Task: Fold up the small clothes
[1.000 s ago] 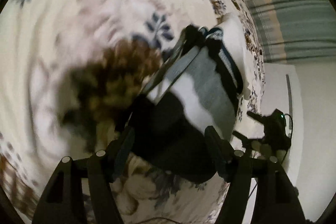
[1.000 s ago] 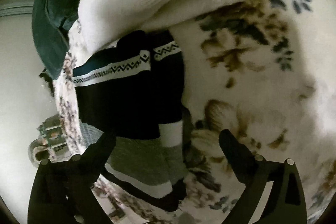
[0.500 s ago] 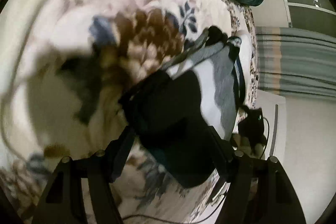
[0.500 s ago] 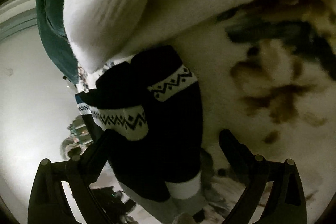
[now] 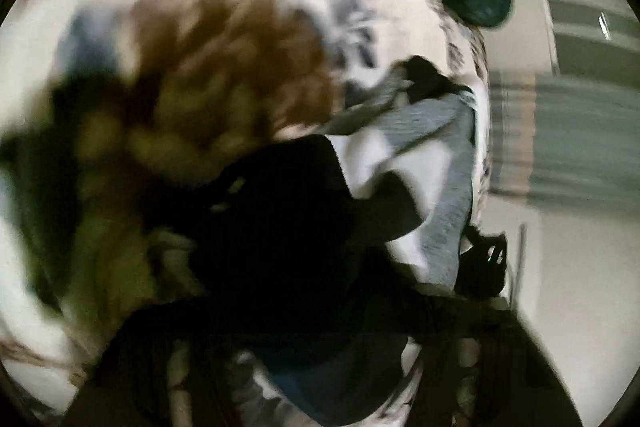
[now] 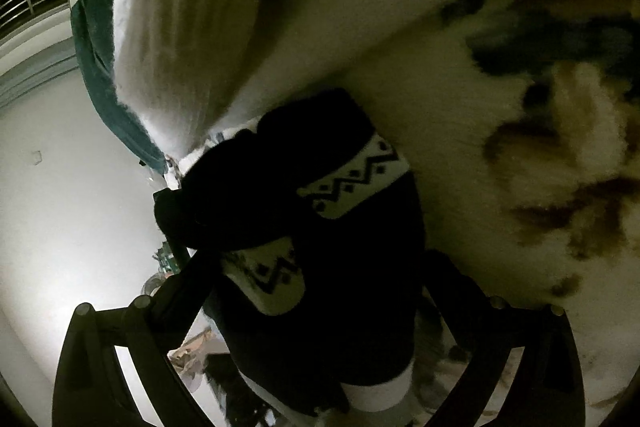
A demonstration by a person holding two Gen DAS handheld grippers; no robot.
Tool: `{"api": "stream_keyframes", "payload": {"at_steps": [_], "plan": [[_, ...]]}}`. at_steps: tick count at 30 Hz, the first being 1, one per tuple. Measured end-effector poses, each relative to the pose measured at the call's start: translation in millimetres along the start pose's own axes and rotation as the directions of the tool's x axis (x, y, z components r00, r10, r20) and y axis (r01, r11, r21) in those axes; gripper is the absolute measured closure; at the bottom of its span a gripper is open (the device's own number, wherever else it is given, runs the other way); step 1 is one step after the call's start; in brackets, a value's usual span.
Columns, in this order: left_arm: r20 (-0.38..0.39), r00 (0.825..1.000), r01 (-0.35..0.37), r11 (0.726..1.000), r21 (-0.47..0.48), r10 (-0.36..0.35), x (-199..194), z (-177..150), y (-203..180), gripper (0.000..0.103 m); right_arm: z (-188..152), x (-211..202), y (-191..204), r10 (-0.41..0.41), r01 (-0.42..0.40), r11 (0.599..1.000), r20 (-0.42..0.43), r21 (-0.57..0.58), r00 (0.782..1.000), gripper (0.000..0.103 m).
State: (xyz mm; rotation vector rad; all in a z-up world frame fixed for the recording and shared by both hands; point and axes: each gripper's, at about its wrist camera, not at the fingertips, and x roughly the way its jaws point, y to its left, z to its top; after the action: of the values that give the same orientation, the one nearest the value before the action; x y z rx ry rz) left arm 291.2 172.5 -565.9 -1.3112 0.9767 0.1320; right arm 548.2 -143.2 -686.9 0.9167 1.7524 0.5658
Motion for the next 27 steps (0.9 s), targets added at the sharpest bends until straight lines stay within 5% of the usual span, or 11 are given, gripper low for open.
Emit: {"api": "stream_keyframes", "payload": {"at_steps": [2,4,7,12,16,18,21,23,27], "plan": [[0.011,1.000,-0.019,0.999,0.050,0.019,-5.6,5.0,-11.4,0.079,-3.0,1.1,1.5,0.004,-0.003,1.000,0.028,-0.005,1.000,0.008],[0.009,1.000,-0.012,0.997,0.076,0.012,-9.7,11.2,-16.5,0.080,-8.5,5.4,5.7,-0.006,0.008,1.000,0.051,-0.024,0.999,0.056],[0.012,1.000,-0.029,0.993,0.117,0.028,-17.3,23.5,-23.8,0.082,-22.0,7.7,11.3,-0.028,0.030,0.999,0.090,-0.029,0.996,0.079],[-0.008,0.999,-0.028,0.977,0.213,0.031,-33.6,53.5,-41.7,0.083,-61.3,-9.1,17.9,-0.008,0.009,1.000,0.170,-0.003,0.985,0.085],[-0.116,0.993,0.007,0.944,0.330,0.033,-27.5,83.6,-62.0,0.083,-136.0,-28.1,14.3,-0.026,0.013,0.998,0.223,0.058,0.974,0.086],[-0.243,0.965,0.007,0.920,0.392,0.096,-4.6,96.0,-72.7,0.079,-177.2,-36.2,7.8,-0.035,0.013,0.995,0.223,0.102,0.974,0.087],[-0.330,0.911,-0.061,0.872,0.485,0.247,23.5,93.0,-73.1,0.066,-241.3,-28.6,-10.5,-0.065,0.028,0.982,0.193,0.189,0.979,0.087],[-0.304,0.902,-0.100,0.832,0.546,0.307,24.4,81.8,-72.5,0.054,-264.6,-15.9,-27.9,-0.095,0.051,0.968,0.168,0.245,0.981,0.083],[-0.164,0.926,-0.195,0.803,0.563,0.339,-9.1,62.4,-75.6,0.052,-258.8,-32.8,-48.0,-0.186,0.129,0.948,0.179,0.290,0.966,0.069]]}}
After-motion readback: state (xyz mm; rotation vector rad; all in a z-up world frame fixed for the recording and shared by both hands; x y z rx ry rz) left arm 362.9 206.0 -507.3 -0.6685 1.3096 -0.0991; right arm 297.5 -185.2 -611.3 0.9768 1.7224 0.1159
